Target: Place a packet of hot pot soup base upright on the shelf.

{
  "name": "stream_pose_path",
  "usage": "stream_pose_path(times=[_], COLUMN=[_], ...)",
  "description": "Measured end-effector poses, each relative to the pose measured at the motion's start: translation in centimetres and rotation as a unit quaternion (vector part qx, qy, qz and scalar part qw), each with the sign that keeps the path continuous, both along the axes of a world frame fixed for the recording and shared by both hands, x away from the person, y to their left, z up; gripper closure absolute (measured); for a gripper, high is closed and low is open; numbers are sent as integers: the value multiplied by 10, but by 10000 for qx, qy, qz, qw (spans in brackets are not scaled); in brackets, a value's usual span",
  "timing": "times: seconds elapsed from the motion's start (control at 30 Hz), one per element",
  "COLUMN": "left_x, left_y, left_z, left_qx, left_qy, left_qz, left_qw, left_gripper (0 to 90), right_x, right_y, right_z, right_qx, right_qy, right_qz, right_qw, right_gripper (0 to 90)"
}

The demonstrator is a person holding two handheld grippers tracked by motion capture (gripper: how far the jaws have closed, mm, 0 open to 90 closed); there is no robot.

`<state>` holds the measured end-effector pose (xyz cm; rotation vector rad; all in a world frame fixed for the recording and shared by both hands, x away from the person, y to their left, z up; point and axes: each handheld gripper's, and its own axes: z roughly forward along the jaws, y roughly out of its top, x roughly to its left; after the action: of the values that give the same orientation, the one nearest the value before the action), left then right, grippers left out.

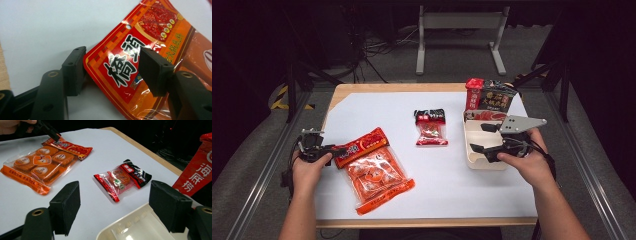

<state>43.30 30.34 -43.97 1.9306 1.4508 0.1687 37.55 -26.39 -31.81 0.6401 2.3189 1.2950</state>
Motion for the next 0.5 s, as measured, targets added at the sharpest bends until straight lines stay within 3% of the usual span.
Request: stream_pose_path(times=[0.07, 0.13, 0.2, 0.33, 0.5], left_x=[0, 0, 0, 1, 1], left_y=[0, 1, 1, -3, -6], left_z=[0, 0, -1, -3, -3], left_qx=[-14, -292, -380, -262, -100], left_qy=[18, 119, 132, 257, 220], left_qz=[-8, -52, -69, -165, -61], left_qw=[10000, 9995, 9992, 9992, 9997], left_gripper=[450, 505, 524, 595, 682], right_x=[0, 1, 2, 2, 2], right_y=[0, 0, 0, 1, 2], right_z=[0, -2, -3, -4, -4], right_qx=[2, -65, -104, -145, -150], right_qy=[9, 18, 12, 12, -5], right_qz=[5, 0, -12, -3, 24], right_qw=[10000, 10000, 9999, 9999, 9999], right_gripper=[255, 254, 254, 253, 253])
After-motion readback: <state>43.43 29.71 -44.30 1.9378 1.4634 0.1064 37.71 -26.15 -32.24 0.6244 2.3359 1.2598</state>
